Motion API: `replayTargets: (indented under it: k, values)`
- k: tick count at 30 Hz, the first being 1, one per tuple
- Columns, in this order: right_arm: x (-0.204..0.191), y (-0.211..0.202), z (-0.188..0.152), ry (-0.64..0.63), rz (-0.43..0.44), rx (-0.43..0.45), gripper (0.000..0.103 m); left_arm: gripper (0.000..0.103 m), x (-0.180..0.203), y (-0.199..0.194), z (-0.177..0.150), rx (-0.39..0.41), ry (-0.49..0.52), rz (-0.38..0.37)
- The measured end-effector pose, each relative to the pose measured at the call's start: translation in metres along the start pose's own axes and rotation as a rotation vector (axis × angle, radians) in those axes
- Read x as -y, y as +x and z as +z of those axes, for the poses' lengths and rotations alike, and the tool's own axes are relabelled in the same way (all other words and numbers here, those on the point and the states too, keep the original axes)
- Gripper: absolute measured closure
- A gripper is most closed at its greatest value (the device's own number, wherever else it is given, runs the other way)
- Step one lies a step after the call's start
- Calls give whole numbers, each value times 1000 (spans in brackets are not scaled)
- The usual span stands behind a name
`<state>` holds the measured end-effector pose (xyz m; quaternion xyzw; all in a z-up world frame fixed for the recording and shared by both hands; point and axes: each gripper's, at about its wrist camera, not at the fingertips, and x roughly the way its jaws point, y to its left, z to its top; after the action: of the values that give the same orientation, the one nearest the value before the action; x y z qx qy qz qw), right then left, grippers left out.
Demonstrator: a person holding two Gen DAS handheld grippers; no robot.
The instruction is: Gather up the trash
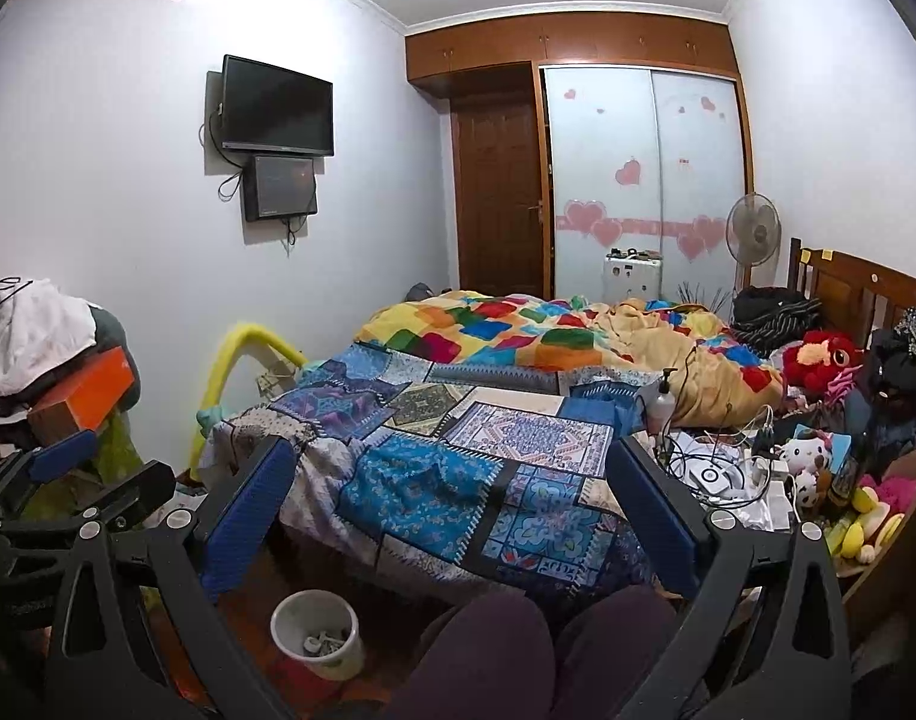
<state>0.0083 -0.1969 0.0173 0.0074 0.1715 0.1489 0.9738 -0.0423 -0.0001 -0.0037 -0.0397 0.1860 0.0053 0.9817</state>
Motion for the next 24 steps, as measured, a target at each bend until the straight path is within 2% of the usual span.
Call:
replayTargets:
  k: [24]
  values:
    - [-7,-2,0,-5,2,-11,0,5,-2,0,-3,-5,-2,-1]
